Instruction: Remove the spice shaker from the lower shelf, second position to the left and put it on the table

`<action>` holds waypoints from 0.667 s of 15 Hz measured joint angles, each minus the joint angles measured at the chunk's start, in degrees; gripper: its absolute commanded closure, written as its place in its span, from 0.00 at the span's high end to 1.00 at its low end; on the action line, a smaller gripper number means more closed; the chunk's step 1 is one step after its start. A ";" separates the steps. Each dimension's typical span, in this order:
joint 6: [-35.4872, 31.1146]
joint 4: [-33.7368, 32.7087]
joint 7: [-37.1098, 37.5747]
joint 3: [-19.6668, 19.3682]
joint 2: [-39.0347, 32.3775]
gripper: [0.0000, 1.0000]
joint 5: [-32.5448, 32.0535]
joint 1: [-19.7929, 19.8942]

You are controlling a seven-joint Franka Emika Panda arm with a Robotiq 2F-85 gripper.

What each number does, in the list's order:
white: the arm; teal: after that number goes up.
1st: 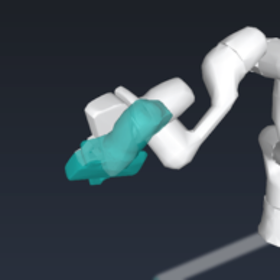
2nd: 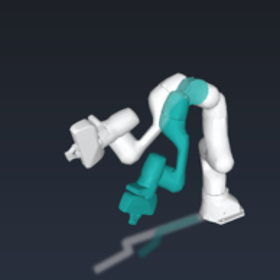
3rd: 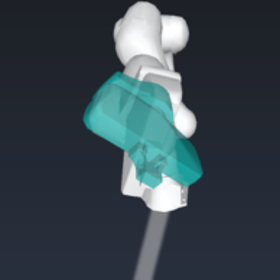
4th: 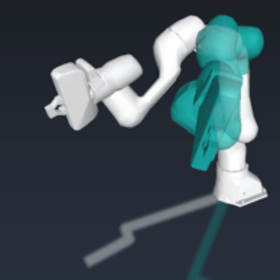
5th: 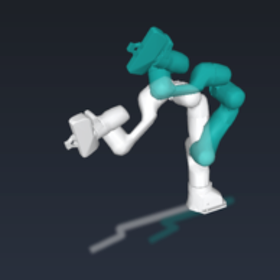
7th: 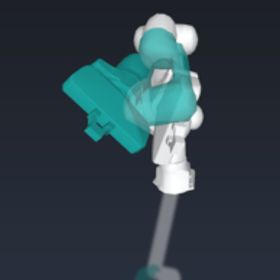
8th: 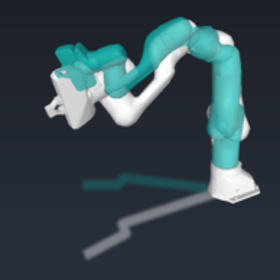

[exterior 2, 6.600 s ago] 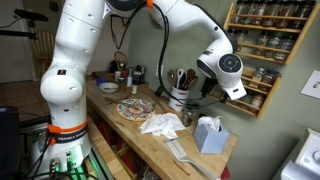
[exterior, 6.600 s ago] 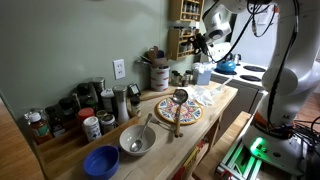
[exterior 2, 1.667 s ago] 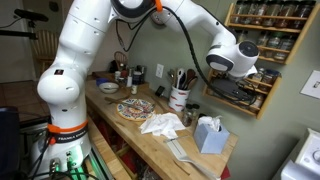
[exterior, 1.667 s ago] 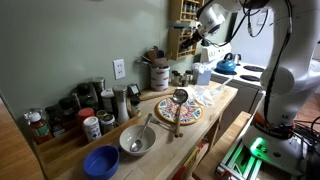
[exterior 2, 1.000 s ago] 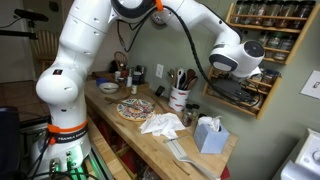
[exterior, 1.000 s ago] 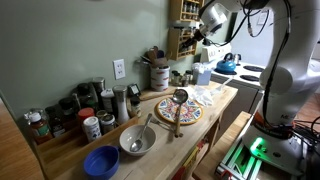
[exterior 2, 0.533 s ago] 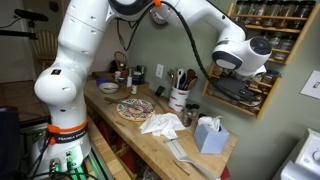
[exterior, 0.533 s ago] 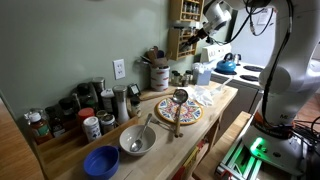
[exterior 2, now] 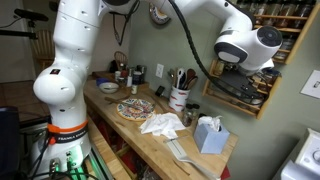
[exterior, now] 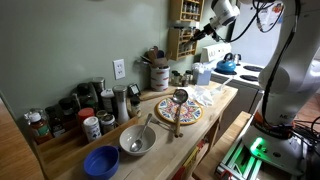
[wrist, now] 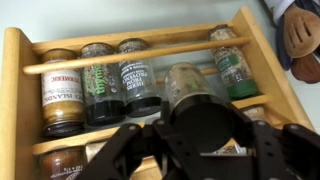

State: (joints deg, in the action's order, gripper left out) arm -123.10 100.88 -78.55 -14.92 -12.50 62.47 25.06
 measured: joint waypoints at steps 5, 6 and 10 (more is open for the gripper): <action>1.78 4.17 0.80 -1.49 5.75 0.30 -2.95 -0.37; 1.79 5.30 1.07 -1.61 7.30 0.30 -4.86 -0.55; 4.91 9.59 2.60 -1.80 14.54 0.30 -13.04 -1.56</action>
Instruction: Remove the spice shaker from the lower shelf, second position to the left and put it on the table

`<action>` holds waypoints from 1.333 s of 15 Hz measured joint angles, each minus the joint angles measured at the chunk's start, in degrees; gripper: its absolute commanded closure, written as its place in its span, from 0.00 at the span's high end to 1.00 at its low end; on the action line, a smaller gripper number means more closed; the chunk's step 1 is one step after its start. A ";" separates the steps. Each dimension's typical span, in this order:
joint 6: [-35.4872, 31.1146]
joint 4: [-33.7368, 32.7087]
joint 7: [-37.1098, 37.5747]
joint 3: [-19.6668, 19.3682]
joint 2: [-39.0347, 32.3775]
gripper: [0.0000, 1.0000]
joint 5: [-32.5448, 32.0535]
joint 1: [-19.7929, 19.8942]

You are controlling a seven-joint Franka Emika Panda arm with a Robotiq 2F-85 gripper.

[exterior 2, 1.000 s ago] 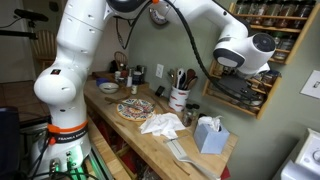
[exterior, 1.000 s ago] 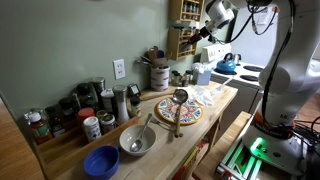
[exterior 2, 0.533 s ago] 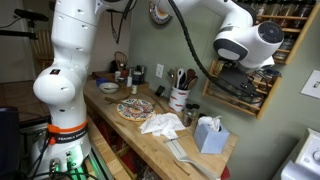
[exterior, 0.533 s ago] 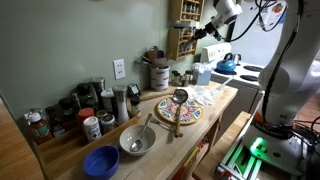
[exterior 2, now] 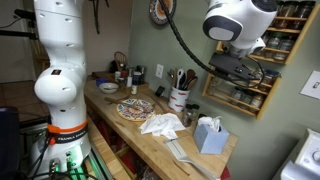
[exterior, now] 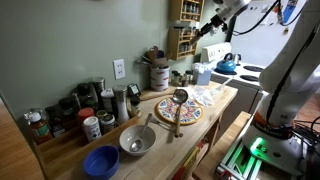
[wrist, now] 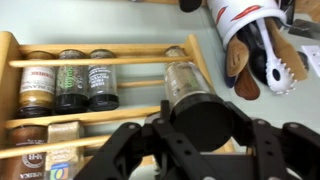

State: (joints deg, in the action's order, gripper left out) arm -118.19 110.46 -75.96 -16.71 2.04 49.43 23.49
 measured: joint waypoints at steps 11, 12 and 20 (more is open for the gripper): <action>12.14 5.81 15.25 3.01 18.06 0.30 -21.47 -8.59; 12.44 5.87 16.76 3.65 19.00 0.30 -21.93 -9.79; 12.52 7.40 23.80 9.19 22.03 0.55 -25.53 -18.99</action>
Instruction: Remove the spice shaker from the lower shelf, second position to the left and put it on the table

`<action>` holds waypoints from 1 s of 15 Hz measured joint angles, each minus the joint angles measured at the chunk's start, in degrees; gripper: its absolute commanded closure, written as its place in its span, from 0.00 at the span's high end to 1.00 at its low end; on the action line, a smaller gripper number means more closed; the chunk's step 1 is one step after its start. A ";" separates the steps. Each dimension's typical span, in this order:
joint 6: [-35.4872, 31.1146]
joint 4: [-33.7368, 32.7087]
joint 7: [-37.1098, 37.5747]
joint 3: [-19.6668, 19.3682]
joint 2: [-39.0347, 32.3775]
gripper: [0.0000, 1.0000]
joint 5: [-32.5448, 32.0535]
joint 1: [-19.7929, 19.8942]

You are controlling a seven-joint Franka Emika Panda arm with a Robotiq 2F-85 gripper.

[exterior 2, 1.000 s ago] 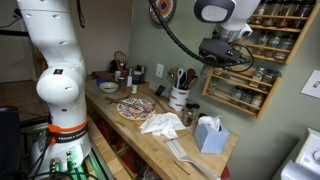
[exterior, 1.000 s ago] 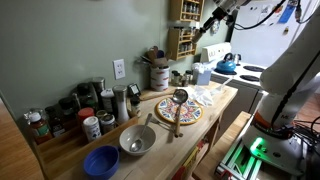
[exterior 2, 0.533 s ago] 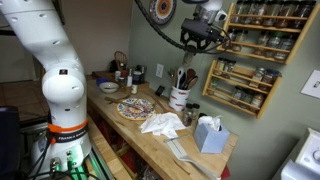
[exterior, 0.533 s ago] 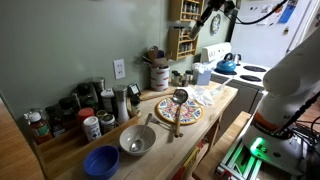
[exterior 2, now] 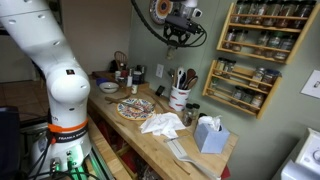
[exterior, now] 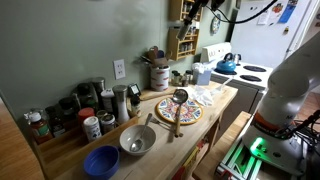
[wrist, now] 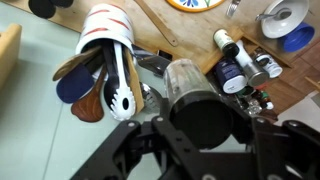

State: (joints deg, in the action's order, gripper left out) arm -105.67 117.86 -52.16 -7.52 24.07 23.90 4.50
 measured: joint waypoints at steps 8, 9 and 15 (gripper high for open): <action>-0.68 0.47 0.46 -0.16 0.16 0.30 -1.93 -0.92; -1.19 0.47 0.76 0.21 -0.27 0.30 -4.22 -0.97; -3.86 0.92 5.72 5.76 -4.03 0.30 -16.01 -3.56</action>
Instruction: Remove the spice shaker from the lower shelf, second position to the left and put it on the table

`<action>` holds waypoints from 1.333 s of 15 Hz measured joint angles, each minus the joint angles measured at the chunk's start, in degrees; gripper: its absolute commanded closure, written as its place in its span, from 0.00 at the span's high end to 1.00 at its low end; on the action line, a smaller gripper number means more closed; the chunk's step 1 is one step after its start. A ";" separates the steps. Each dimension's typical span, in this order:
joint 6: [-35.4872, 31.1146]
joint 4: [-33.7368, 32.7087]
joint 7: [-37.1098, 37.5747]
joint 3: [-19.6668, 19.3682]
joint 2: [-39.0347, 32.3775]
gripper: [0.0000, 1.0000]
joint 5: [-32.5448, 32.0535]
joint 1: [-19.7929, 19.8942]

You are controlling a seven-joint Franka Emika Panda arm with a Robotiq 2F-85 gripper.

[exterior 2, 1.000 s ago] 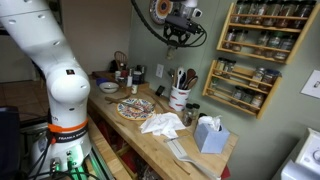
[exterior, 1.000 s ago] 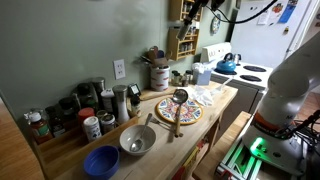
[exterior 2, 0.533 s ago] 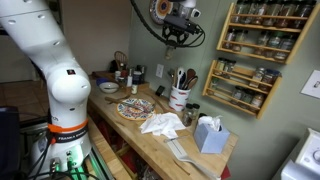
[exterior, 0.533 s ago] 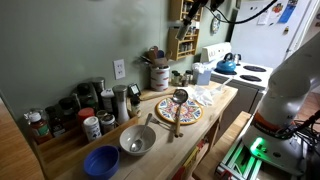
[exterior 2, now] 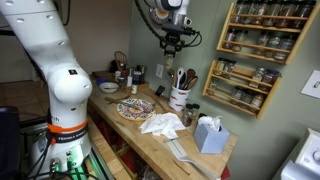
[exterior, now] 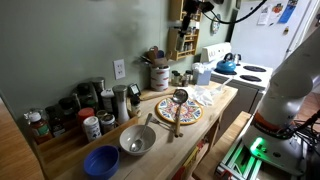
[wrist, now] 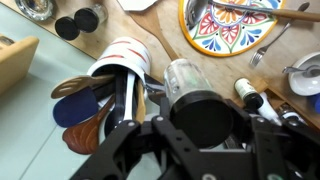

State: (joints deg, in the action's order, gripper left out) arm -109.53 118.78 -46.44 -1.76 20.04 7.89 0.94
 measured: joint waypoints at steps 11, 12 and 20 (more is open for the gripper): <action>-4.22 0.30 11.43 6.68 -6.63 0.30 -4.77 -6.76; -5.28 0.48 12.15 6.99 -7.46 0.30 -4.77 -7.26; -15.76 7.12 22.55 8.99 -11.44 0.30 -4.60 -9.57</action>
State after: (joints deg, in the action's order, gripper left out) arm -125.29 125.90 -23.89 7.23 8.60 3.29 -8.64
